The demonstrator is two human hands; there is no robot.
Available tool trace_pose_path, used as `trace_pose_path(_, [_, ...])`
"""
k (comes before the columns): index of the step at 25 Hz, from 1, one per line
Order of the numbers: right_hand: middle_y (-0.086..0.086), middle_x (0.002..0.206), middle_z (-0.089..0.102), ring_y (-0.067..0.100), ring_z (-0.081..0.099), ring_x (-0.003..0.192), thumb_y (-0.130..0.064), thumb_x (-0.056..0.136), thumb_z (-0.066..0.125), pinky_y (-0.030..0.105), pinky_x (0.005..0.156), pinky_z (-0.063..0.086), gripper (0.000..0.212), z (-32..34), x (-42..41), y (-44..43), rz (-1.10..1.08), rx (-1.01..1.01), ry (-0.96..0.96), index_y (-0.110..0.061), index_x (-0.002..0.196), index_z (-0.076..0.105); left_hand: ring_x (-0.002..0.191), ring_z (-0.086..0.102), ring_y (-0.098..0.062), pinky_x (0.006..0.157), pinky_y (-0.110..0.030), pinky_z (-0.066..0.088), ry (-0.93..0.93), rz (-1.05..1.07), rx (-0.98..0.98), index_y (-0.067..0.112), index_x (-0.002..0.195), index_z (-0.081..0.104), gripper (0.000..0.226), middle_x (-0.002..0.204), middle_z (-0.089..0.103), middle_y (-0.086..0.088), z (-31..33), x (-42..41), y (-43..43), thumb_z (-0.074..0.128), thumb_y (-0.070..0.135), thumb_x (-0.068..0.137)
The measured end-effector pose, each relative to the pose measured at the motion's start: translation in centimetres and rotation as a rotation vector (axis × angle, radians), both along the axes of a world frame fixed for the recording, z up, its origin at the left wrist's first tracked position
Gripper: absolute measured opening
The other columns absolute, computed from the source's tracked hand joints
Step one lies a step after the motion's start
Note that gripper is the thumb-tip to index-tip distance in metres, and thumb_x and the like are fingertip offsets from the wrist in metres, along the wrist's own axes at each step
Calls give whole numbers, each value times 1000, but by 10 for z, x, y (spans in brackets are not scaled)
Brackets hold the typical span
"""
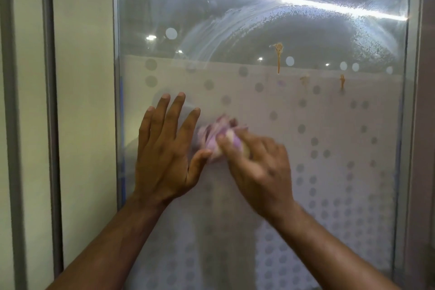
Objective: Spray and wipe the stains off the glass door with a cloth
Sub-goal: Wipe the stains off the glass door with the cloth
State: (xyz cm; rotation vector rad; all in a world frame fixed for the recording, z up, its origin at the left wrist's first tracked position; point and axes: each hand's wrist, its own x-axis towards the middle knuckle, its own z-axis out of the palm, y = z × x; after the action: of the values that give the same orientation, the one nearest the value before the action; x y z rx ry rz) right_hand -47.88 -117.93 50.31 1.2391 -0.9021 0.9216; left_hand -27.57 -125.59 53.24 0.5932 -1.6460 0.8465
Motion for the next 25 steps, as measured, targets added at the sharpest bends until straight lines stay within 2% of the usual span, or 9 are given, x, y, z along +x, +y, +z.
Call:
trace_pose_path(3, [15,125,71,42,66,91,-16,95,69,47,72,51,48,71,-18,-5,-14,-84,-237,-27,141,68,166,22,-40,134,-58,20,14,127,10,12,162,45,70,176,28,-19,0,-4,1,47,54,105])
trace_pose_path(6, [16,127,68,42,64,95,-16,90,67,48,77,53,55,109,-18,-5,24,-78,-374,-25,144,64,166,21,-41,133,-60,21,14,170,8,11,164,41,71,177,26,-20,0,-7,1,52,49,104])
trace_pose_path(10, [17,130,68,41,64,97,-14,90,66,46,75,52,51,77,-9,-2,37,-31,-240,-22,141,67,166,21,-41,133,-60,21,23,181,-4,11,164,41,71,177,26,-21,-1,-6,0,50,48,104])
trace_pose_path(14, [14,122,73,39,66,86,-4,88,68,43,67,49,46,18,-21,7,22,6,-64,-21,131,75,162,29,-44,129,-63,27,74,167,4,9,158,49,70,172,36,-23,3,-14,6,56,45,98])
trace_pose_path(17, [11,119,75,38,68,82,0,81,70,42,64,49,52,4,-48,10,-3,-22,-74,-24,127,77,160,32,-44,128,-62,28,122,171,2,9,152,51,66,168,41,-24,20,-32,17,55,45,97])
trace_pose_path(22, [12,127,70,41,68,97,-11,81,70,45,74,49,57,24,-128,24,-5,-87,-386,-26,135,71,162,30,-43,130,-58,24,113,174,-35,8,153,51,64,169,39,-23,56,-64,22,51,43,100])
trace_pose_path(25, [16,124,64,42,65,103,-18,83,73,48,82,50,61,41,-180,35,18,-124,-671,-27,142,66,163,27,-43,131,-60,22,115,184,-36,7,155,48,66,172,34,-24,62,-74,16,49,46,102])
